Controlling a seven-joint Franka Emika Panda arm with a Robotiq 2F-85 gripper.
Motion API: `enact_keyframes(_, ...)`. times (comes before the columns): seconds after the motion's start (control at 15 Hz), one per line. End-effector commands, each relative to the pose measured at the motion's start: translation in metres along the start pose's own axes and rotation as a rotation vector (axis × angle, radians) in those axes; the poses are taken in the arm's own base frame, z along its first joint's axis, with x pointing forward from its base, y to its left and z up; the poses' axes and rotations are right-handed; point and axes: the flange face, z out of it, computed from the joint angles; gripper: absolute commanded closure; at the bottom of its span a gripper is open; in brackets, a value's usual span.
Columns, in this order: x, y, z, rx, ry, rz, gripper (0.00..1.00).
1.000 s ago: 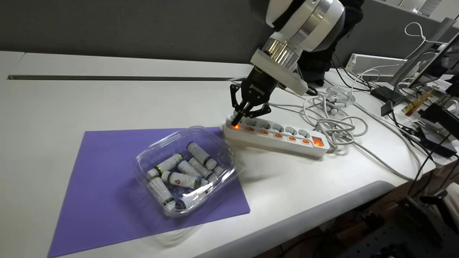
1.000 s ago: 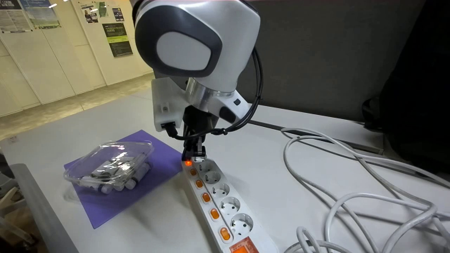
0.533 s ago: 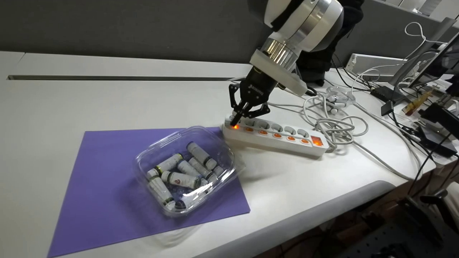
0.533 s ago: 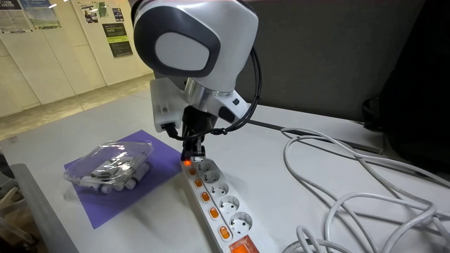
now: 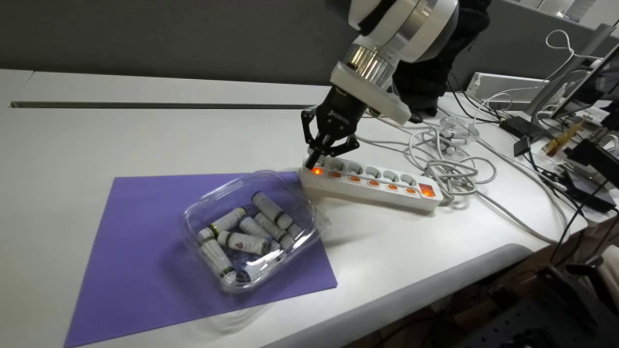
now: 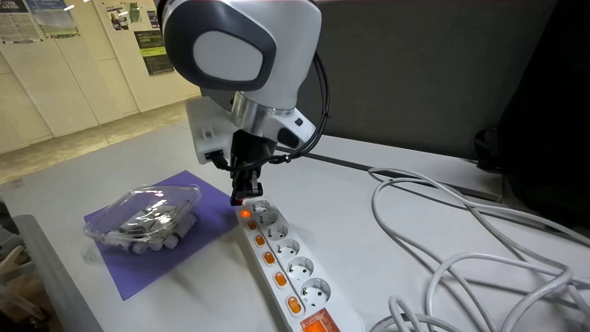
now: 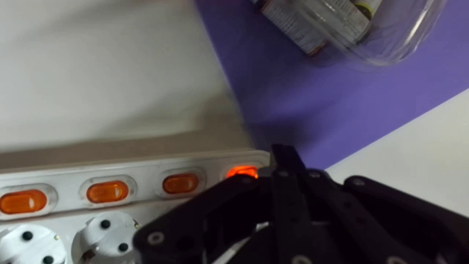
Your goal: Turn off the first switch from the left
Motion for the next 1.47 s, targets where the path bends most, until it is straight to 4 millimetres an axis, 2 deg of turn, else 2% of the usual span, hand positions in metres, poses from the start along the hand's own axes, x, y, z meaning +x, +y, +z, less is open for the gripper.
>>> enact_keyframes(0.0,-0.0111,-0.0034,-0.0142,-0.030,0.027,0.000,1.00)
enact_keyframes(0.27,-0.0031,-0.0018,-0.0094,-0.046,0.023,-0.035,0.99)
enact_keyframes(0.87,-0.0060,0.0002,-0.0139,-0.067,0.047,-0.041,1.00)
enact_keyframes(1.4,-0.0033,0.0031,-0.0098,-0.067,0.050,-0.025,1.00)
